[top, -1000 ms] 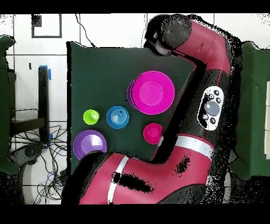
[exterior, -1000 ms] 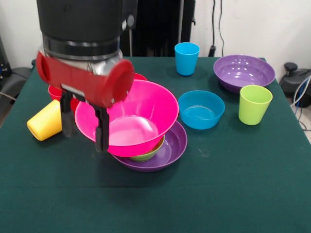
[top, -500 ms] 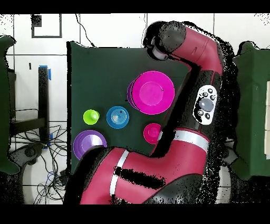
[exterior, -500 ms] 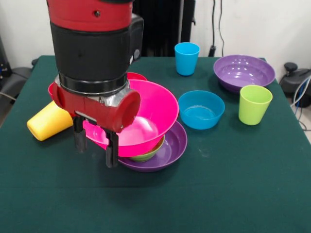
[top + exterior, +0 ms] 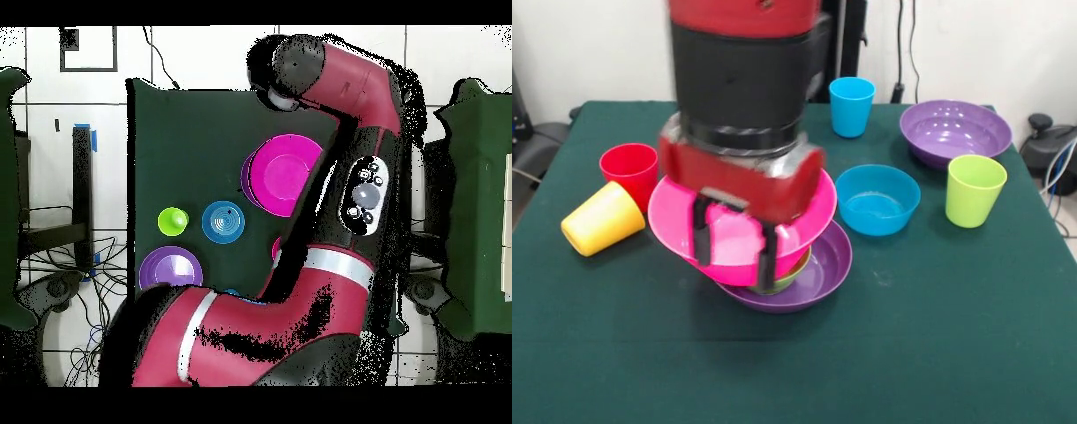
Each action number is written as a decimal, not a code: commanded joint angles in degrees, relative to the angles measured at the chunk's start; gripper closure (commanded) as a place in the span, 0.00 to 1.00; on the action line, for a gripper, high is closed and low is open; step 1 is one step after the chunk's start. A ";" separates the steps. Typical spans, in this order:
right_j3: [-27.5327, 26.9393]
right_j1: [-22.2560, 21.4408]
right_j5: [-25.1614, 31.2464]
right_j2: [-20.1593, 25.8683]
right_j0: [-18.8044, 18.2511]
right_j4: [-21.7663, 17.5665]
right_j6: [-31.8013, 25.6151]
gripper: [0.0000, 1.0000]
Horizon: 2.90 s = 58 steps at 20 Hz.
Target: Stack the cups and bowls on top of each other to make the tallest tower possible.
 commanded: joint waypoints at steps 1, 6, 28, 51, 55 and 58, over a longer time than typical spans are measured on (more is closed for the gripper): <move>-1.42 -4.06 13.78 -0.29 5.03 -0.87 12.51 0.00; -8.79 -1.82 21.34 -3.41 6.44 0.74 17.43 0.00; 38.59 -22.93 -4.98 -1.77 18.51 1.44 15.94 0.00; 64.74 -23.02 -39.65 16.68 12.68 -2.61 8.71 0.00; 63.80 -20.97 -43.11 21.36 9.01 -8.18 6.04 0.00; 60.97 -19.09 -41.38 20.39 8.84 -11.14 6.49 0.00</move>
